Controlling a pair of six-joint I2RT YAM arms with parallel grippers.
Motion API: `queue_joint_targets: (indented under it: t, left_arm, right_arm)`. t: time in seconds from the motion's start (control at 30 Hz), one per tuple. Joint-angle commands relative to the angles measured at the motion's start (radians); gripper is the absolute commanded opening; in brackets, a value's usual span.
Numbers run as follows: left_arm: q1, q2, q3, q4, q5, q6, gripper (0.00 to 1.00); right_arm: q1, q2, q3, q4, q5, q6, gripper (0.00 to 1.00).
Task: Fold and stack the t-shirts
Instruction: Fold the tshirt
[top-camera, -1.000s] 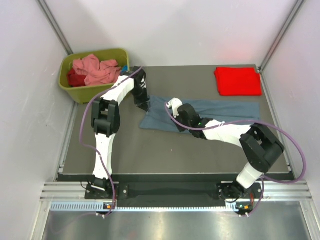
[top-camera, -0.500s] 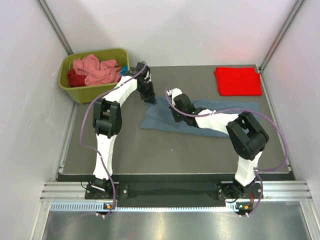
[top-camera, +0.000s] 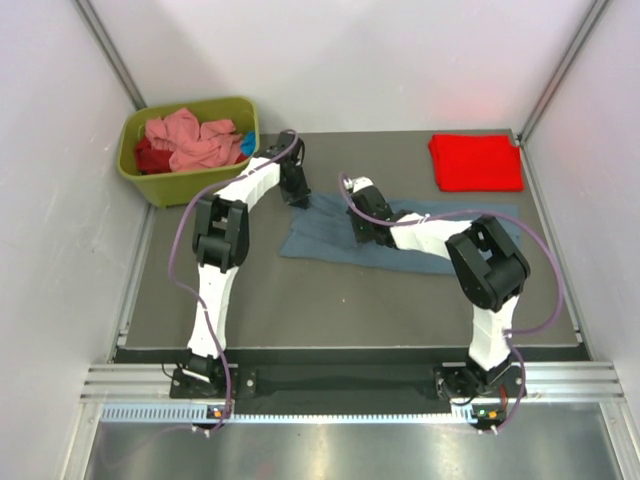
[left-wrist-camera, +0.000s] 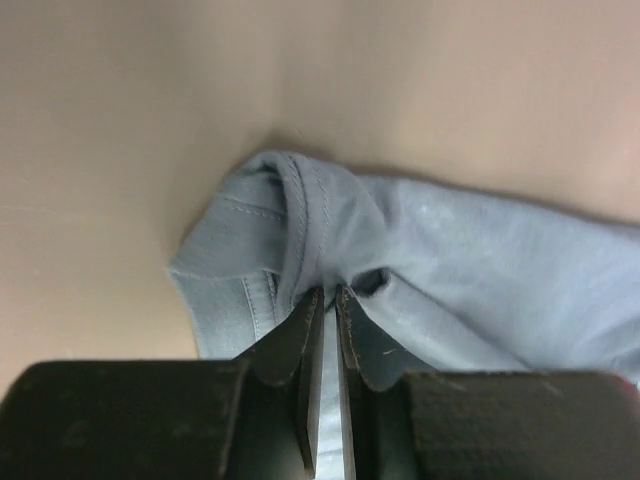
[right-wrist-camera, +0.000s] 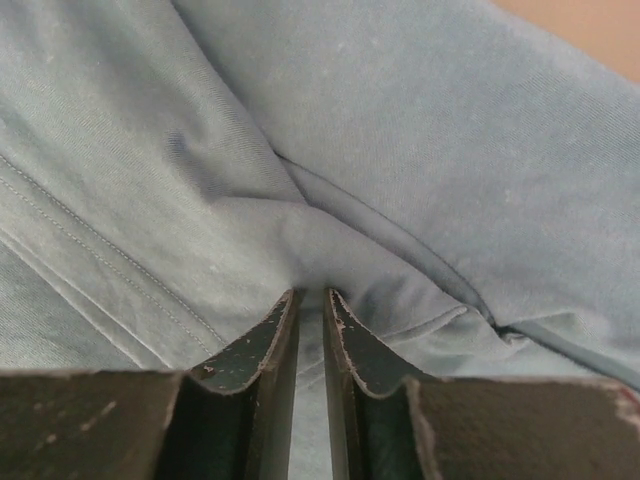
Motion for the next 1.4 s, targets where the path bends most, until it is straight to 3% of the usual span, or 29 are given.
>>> queue_joint_targets:
  t: [0.0,0.27,0.4,0.57,0.67,0.77,0.9,1.03,1.13,1.2,1.37]
  left_arm:
    - [0.007,0.051,0.037,0.059,-0.156,-0.046,0.15]
    - [0.027,0.194,0.198,0.156,-0.086,-0.061,0.14]
    - [0.023,0.275,0.286,0.342,-0.005,-0.037,0.11]
    - [0.022,0.369,0.361,0.687,0.034,-0.097,0.12]
    - [0.023,0.357,0.389,0.767,0.074,-0.098,0.11]
    - [0.023,0.257,0.370,0.803,0.152,-0.078,0.14]
    - [0.022,0.011,0.184,0.784,0.196,-0.054,0.20]
    - [-0.003,-0.116,0.073,0.719,0.212,0.069,0.27]
    - [-0.022,-0.145,0.070,0.654,0.281,0.017,0.22]
    - [-0.070,-0.178,-0.004,0.667,0.319,-0.018,0.13]
    - [-0.228,-0.217,-0.167,0.674,0.204,-0.019,0.03]
  right_arm:
    - [-0.009,-0.079,0.006,-0.016,0.039,0.039,0.18]
    - [-0.021,-0.298,-0.080,0.042,0.093,0.127,0.20]
    - [-0.042,-0.346,-0.115,0.062,0.121,0.156,0.20]
    - [-0.064,-0.368,-0.111,0.058,0.161,0.133,0.21]
    - [-0.081,-0.371,-0.088,0.030,0.145,0.129,0.20]
    - [-0.081,-0.391,-0.075,0.006,0.147,0.128,0.21]
    - [-0.081,-0.452,-0.089,-0.048,0.147,0.141,0.22]
    - [-0.082,-0.558,-0.130,-0.129,0.132,0.168,0.22]
    - [-0.081,-0.648,-0.178,-0.158,0.125,0.190,0.23]
    - [-0.084,-0.709,-0.196,-0.191,0.144,0.197,0.23]
    - [-0.104,-0.806,-0.192,-0.261,0.162,0.198,0.23]
